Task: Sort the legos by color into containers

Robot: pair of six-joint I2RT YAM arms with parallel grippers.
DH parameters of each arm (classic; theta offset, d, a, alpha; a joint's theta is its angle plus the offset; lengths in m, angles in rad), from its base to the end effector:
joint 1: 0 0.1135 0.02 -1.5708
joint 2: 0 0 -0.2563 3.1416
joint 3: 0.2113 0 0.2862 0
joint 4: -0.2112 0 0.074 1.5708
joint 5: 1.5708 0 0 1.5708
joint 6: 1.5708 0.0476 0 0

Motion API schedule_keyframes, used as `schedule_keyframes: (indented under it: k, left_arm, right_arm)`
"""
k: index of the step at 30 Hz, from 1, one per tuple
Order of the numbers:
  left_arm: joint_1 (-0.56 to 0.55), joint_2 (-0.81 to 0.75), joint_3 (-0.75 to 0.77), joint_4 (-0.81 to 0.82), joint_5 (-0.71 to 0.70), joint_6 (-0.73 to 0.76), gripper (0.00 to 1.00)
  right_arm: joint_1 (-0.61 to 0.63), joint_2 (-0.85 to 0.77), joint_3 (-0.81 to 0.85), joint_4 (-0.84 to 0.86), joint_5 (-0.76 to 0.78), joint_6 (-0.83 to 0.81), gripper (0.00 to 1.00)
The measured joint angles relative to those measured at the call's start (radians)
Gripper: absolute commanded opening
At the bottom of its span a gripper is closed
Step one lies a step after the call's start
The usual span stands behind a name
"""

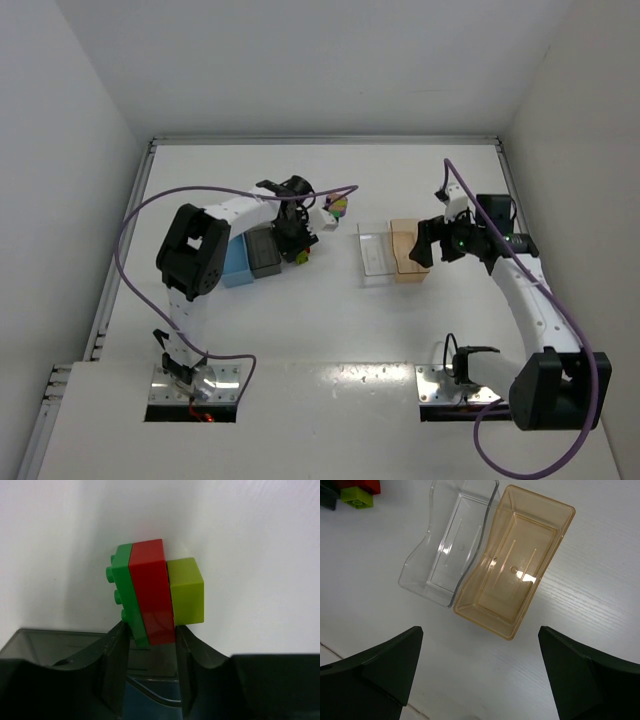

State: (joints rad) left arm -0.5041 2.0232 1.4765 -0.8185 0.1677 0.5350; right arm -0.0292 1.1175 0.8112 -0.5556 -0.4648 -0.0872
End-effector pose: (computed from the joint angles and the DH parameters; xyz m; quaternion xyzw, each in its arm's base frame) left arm 0.3700 -0.2132 0.1314 0.4996 0.8561 -0.0817 0.1036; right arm 0.2691 0.0135 0.2283 -0.1064 0.9099 0.1960 0.3498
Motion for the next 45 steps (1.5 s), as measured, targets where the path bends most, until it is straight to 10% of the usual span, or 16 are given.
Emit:
schedule_keyframes:
  k: [22,45]
  left_arm:
    - [-0.064,-0.438,-0.266,0.374,0.087,-0.369,0.12]
    - [-0.092,-0.448,-0.248,0.402,0.159,-0.487,0.12]
  right_arm:
    - [0.164,0.27,0.154,-0.032,-0.404,0.178,0.94]
    - [0.365,0.528,0.406,0.066,-0.213,0.336,0.94]
